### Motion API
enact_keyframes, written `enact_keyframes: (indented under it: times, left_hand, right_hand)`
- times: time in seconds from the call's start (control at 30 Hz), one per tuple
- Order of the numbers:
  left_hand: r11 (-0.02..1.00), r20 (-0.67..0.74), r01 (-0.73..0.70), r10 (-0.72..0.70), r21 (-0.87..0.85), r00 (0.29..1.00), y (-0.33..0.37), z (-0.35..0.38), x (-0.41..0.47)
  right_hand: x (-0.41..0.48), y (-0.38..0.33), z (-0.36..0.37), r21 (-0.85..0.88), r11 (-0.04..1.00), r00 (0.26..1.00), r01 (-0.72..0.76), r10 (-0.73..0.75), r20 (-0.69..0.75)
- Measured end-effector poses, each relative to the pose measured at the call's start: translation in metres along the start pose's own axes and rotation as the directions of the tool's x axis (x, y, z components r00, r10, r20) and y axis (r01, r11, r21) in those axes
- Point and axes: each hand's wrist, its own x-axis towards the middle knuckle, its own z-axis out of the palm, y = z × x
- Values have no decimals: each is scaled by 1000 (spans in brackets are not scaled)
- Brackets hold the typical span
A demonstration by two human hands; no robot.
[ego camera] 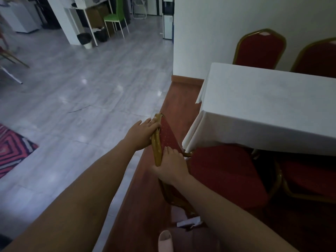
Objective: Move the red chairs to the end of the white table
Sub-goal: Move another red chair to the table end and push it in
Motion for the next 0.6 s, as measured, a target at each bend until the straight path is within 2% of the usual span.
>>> enact_keyframes:
  times: [0.17,0.37,0.6]
  left_hand:
    - [1000,-57,-28,28,-4,998,25,8,-26]
    - [982,75,-119,109,146,991,59,5,-22]
    - [981,25,-183,182,65,983,84,12,-12]
  right_hand:
    - [-40,22,-2,62,996,996,66,-69,56]
    - [-82,62,-11,80,992,992,99,-105,69]
    - [-93,94,-14,103,993,998,54,-57,24]
